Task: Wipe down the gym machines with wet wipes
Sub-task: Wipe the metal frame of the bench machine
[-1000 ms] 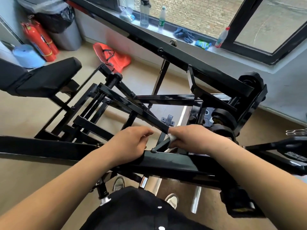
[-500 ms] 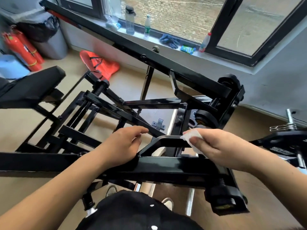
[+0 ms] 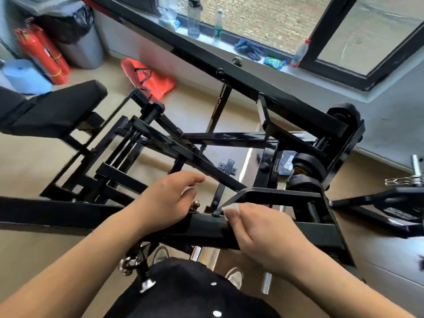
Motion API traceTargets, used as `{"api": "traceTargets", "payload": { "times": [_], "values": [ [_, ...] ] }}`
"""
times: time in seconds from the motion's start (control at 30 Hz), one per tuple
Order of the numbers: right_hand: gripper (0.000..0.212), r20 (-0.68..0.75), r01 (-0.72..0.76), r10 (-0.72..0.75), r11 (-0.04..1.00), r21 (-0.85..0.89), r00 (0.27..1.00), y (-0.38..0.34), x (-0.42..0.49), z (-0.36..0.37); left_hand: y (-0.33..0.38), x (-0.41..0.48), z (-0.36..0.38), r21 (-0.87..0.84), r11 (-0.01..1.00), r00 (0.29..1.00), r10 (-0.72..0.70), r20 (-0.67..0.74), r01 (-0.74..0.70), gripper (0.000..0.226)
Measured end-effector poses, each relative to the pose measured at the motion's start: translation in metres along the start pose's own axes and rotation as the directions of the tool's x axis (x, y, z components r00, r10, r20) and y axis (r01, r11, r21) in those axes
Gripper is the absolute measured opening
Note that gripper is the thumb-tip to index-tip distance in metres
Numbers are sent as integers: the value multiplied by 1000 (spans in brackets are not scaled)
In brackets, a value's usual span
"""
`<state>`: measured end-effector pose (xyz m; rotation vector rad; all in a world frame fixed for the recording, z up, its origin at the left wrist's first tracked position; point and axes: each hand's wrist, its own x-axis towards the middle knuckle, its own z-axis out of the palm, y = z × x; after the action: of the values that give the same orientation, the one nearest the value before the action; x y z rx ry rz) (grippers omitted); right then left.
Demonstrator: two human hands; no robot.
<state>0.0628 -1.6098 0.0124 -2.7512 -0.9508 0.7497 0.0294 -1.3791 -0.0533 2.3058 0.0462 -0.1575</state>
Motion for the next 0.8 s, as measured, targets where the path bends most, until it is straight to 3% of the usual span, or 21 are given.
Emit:
{"api": "traceTargets", "payload": {
  "times": [0.1,0.13,0.27,0.33,0.5,0.6,0.7,0.8],
  "values": [
    [47,-344,99,-122,992,-84,931,-9,19,3,-25,-13,-19,-44,997,996,-68,-64,65,39],
    [47,-354,122,-152,987,-106,923,-19,32,9,-31,-16,-26,-46,996,994,-81,-78,77,39],
    [29,25,175,-174,984,-34,984,-73,67,41,-59,-39,-52,-63,988,977,-147,-153,139,38],
    [21,-27,167,-167,986,-13,986,-81,64,42,-75,-56,-63,-69,980,969,-193,-151,184,39],
    [46,-5,154,-155,983,-99,988,-106,61,41,-91,-72,-76,116,978,981,-165,-100,176,37],
    [58,188,57,-56,998,1,981,-128,101,42,-94,-69,-88,254,957,988,-116,-106,140,35],
    [71,440,-118,27,976,182,898,-139,136,38,-109,-72,-100,270,943,978,-165,-129,195,31],
    [73,429,-29,-21,994,109,903,-128,121,32,-120,-79,-98,271,926,965,-244,-98,262,27]
  ]
}}
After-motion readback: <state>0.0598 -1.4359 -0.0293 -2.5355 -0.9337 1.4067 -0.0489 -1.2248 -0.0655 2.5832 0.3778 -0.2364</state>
